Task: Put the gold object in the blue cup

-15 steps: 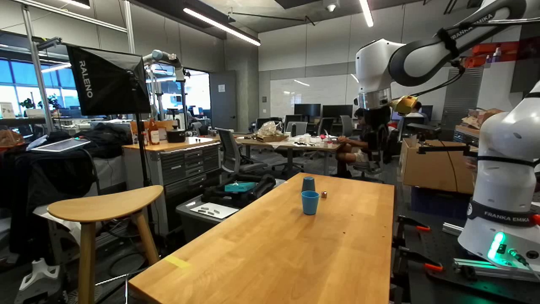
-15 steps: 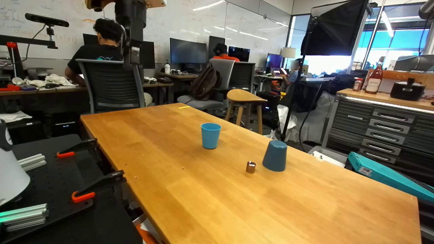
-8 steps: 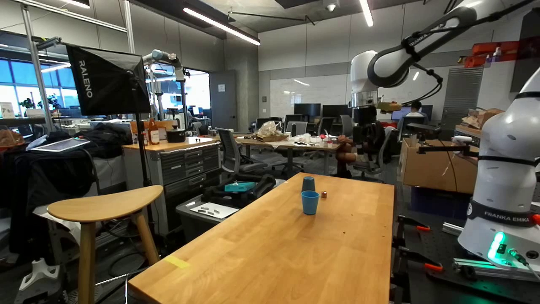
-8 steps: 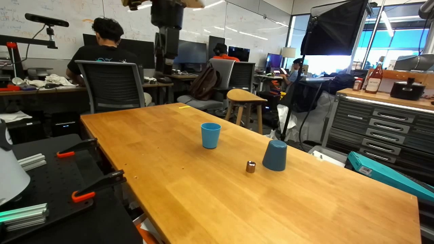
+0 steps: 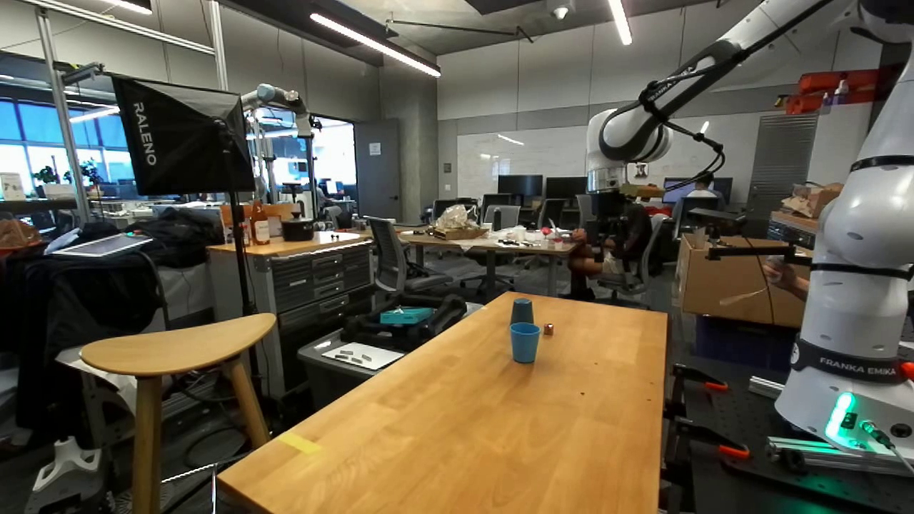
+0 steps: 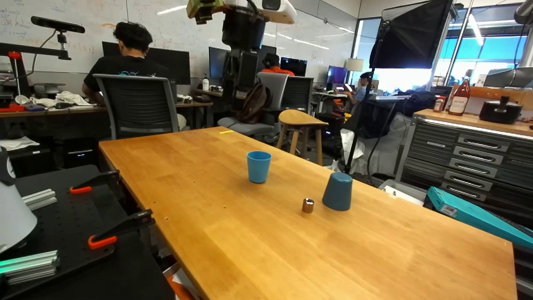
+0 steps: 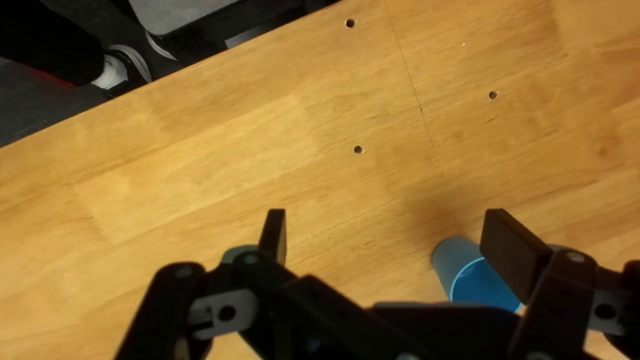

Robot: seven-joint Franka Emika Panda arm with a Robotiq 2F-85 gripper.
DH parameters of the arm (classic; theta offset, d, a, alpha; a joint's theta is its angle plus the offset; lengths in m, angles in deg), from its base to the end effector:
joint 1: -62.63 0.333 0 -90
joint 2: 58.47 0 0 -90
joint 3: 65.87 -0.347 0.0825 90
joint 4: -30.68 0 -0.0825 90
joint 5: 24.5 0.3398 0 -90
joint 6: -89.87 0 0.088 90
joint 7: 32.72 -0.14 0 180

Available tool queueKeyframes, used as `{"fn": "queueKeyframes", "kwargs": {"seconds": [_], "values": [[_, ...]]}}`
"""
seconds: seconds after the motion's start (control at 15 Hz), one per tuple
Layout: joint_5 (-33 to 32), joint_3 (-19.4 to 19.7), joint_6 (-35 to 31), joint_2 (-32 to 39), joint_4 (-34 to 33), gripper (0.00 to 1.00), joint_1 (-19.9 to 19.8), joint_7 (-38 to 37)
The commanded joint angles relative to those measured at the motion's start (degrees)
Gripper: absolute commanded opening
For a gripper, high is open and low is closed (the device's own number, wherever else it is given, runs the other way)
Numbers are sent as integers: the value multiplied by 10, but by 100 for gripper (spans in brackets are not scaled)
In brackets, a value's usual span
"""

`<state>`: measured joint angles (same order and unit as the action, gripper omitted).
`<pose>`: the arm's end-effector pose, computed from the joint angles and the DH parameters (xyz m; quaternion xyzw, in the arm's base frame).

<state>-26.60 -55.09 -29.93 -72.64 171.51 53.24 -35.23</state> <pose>0.3628 -0.1373 0.4016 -0.9813 0.1822 0.0598 0.0168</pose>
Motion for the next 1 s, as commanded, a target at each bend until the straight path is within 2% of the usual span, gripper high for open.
{"fn": "queueKeyframes", "kwargs": {"seconds": [0.0,0.27,0.53,0.93], "values": [[18,-3,-46,87,-48,100,3,8],[14,-6,-126,203,-117,100,0,-16],[22,-3,-167,298,-190,100,-2,-48],[8,8,-222,361,-214,100,17,-149]]}}
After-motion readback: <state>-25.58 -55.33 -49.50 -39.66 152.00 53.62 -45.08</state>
